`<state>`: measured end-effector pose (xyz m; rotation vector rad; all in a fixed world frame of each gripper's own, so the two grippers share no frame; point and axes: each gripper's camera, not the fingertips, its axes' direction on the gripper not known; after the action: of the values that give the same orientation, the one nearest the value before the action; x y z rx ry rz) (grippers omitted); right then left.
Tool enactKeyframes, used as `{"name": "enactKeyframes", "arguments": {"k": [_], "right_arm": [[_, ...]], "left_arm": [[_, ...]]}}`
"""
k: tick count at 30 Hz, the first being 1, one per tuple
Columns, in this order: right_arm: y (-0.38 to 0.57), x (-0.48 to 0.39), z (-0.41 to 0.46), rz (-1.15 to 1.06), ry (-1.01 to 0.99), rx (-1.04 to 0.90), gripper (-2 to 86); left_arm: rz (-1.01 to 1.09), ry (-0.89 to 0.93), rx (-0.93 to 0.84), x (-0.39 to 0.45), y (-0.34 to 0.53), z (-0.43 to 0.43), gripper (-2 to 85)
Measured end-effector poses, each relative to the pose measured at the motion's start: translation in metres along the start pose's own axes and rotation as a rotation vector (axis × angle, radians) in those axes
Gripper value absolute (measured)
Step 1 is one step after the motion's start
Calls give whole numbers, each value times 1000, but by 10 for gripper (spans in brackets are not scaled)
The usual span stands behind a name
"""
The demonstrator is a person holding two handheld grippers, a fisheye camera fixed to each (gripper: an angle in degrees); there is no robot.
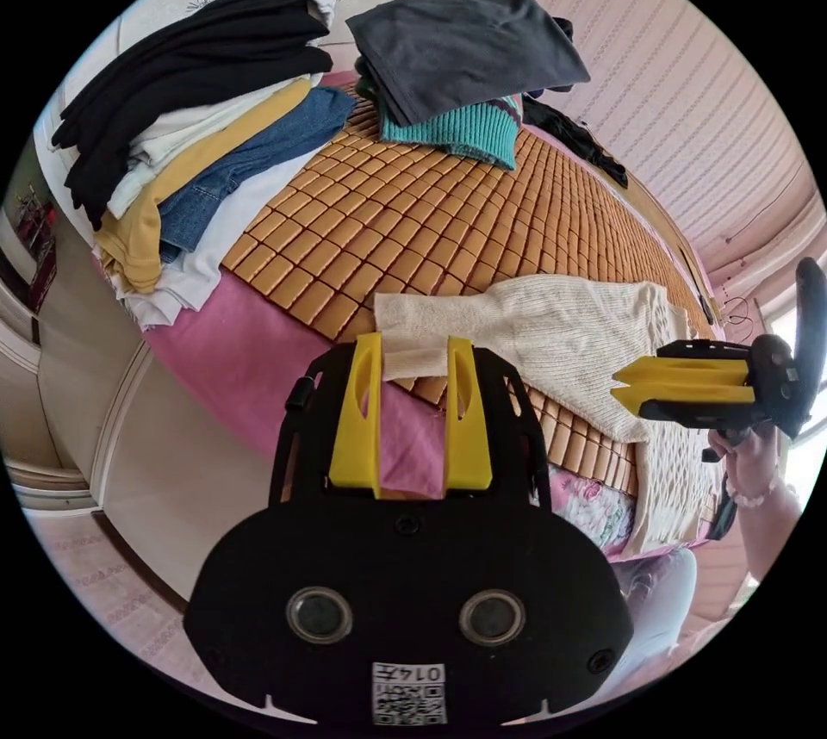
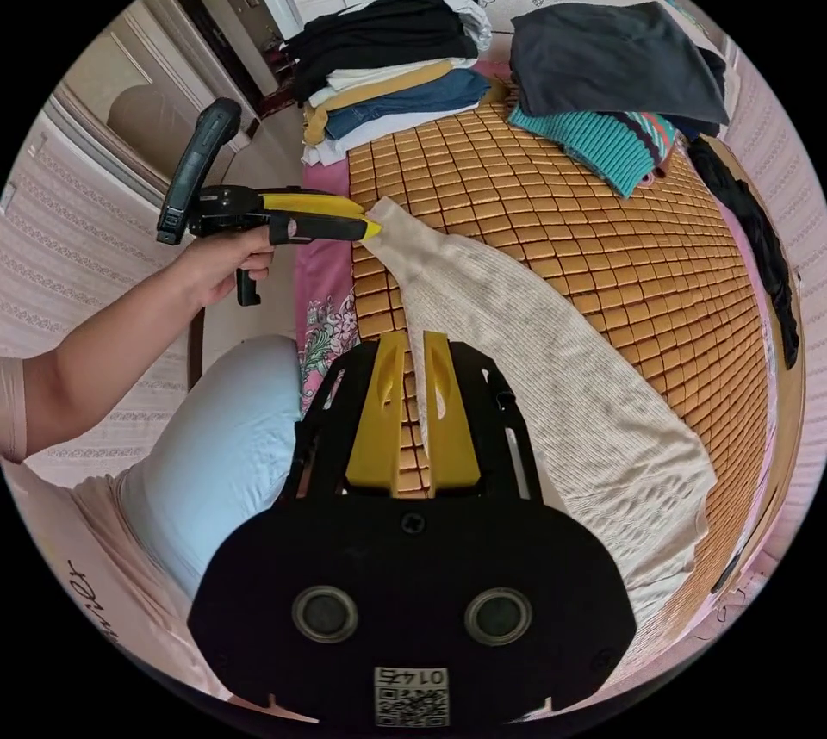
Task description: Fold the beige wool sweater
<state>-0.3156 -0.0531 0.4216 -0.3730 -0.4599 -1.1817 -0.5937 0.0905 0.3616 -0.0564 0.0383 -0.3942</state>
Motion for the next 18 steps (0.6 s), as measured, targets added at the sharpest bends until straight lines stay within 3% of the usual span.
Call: {"name": "enactKeyframes", "arguments": {"k": [4, 6, 8, 13, 18], "right_arm": [[-4, -7, 38, 2, 60, -88, 78], [6, -9, 35, -7, 99, -35, 58], [12, -7, 32, 9, 86, -30, 31], [61, 17, -14, 160, 6, 170, 13], [163, 60, -73, 387, -63, 417, 10]], "left_arm": [[122, -107, 39, 11, 11, 4, 73], [134, -38, 30, 10, 13, 5, 8], [114, -21, 13, 7, 12, 4, -2], [86, 146, 175, 13, 16, -43, -9], [230, 525, 376, 101, 10, -115, -9]]}}
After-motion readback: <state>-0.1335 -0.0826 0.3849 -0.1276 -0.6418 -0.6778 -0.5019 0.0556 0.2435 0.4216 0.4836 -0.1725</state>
